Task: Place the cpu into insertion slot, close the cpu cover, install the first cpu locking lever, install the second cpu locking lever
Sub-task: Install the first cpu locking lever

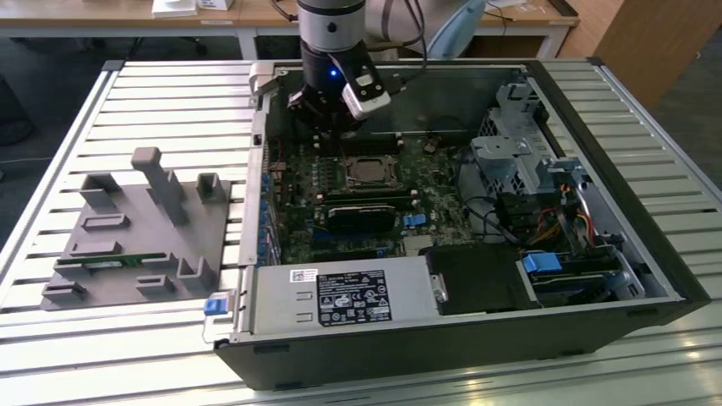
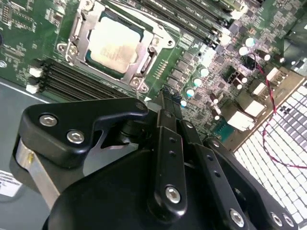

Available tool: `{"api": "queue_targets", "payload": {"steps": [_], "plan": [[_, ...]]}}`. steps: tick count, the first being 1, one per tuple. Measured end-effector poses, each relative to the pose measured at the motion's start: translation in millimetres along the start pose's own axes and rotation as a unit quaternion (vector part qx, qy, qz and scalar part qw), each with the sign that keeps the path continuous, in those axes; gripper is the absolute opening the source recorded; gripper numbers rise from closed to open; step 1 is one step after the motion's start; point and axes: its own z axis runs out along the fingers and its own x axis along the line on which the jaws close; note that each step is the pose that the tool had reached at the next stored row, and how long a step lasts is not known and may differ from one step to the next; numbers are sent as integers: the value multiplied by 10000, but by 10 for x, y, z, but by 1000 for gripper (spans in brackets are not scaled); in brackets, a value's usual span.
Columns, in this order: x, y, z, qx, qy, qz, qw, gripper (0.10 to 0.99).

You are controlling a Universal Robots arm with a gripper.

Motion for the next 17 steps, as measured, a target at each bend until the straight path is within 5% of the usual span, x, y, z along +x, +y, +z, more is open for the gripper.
{"api": "queue_targets", "payload": {"steps": [17], "plan": [[67, 127, -6, -2, 1, -51, 10000, 106]]}}
